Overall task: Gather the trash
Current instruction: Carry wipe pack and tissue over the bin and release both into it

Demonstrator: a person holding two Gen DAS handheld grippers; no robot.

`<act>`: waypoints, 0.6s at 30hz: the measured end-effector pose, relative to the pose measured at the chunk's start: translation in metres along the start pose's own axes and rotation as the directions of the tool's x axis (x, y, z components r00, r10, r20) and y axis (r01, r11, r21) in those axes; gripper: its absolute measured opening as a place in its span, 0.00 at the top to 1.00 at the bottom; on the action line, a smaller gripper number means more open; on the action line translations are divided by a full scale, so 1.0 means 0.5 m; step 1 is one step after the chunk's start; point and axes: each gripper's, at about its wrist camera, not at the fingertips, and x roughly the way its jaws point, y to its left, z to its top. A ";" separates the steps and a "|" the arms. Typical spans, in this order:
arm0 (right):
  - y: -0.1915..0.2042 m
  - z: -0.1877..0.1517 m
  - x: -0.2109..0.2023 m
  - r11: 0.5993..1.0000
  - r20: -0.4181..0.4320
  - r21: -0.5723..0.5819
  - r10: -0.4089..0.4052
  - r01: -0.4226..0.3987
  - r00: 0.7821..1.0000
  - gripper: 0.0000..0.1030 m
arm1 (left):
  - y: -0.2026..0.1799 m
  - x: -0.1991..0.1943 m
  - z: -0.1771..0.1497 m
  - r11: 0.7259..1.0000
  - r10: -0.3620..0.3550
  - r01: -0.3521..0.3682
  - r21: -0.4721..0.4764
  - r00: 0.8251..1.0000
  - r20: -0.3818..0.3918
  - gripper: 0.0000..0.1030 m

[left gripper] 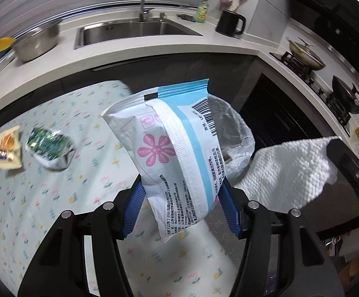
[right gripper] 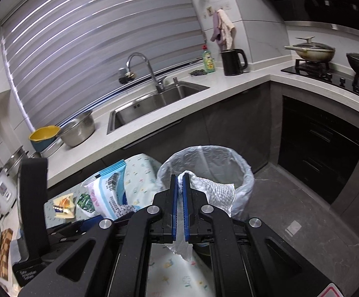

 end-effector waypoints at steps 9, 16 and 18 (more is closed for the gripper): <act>-0.053 0.004 0.037 0.998 -0.011 0.032 -0.055 0.055 0.998 0.96 | -0.067 0.103 0.079 0.994 -0.080 0.083 0.069 0.995 -0.054 0.45; -0.062 0.013 0.083 0.997 -0.022 0.034 -0.075 0.076 0.997 0.96 | -0.074 0.157 0.108 0.993 -0.087 0.091 0.073 0.995 -0.052 0.31; -0.057 0.018 0.094 0.997 -0.023 0.026 -0.077 0.078 0.997 0.96 | -0.071 0.159 0.116 0.994 -0.084 0.087 0.072 0.996 -0.041 0.27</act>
